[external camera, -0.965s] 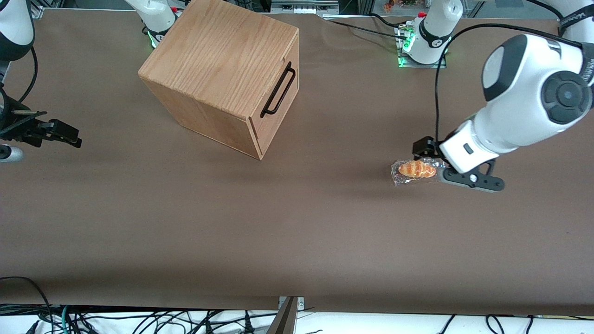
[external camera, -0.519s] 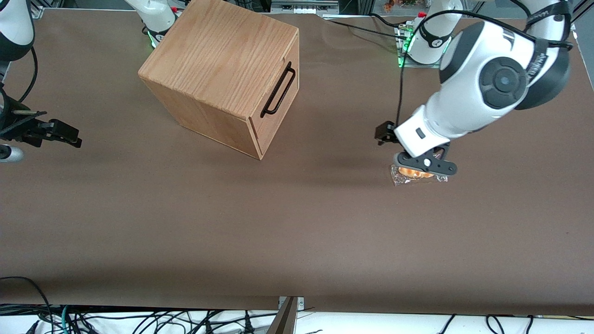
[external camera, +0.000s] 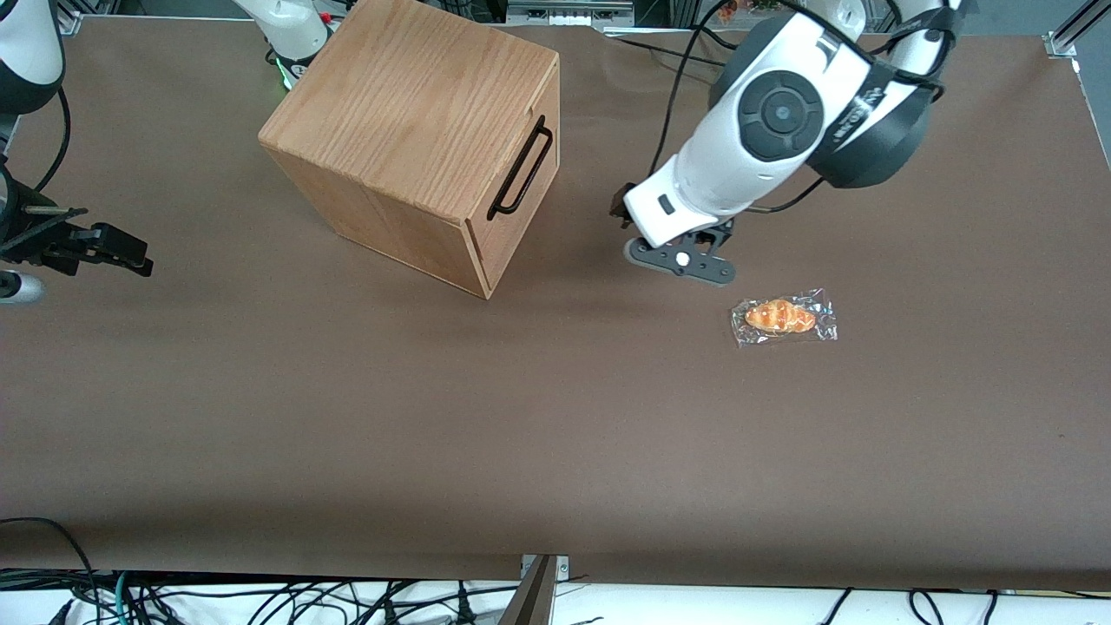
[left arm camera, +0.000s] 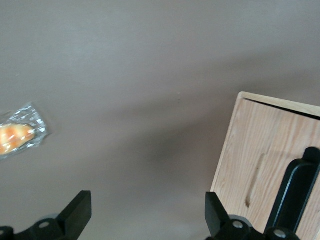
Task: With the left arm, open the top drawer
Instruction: 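Raise the left gripper and move it toward the cabinet's black drawer handle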
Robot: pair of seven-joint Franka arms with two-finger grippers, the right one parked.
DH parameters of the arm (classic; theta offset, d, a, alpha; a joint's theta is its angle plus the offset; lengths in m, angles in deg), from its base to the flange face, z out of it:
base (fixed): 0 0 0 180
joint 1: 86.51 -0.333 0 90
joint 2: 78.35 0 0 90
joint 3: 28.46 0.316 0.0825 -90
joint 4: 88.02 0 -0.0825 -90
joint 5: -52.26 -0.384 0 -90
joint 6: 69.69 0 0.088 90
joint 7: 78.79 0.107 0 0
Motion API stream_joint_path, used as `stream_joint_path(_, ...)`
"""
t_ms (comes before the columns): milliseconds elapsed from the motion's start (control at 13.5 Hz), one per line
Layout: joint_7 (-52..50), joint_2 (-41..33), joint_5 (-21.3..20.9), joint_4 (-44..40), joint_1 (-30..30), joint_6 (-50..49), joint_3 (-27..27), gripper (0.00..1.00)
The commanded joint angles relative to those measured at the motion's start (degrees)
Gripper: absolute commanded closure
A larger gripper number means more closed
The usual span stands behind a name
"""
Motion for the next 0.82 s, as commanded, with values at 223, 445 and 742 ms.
stream_joint_path(223,-5.09,1.82,2.58,0.16,6.57,5.07,0.19,0.00)
stream_joint_path(445,-5.19,3.67,2.41,0.16,9.31,7.28,0.11,0.00)
stream_joint_path(742,-5.02,5.43,1.97,0.16,12.21,8.87,0.11,0.00)
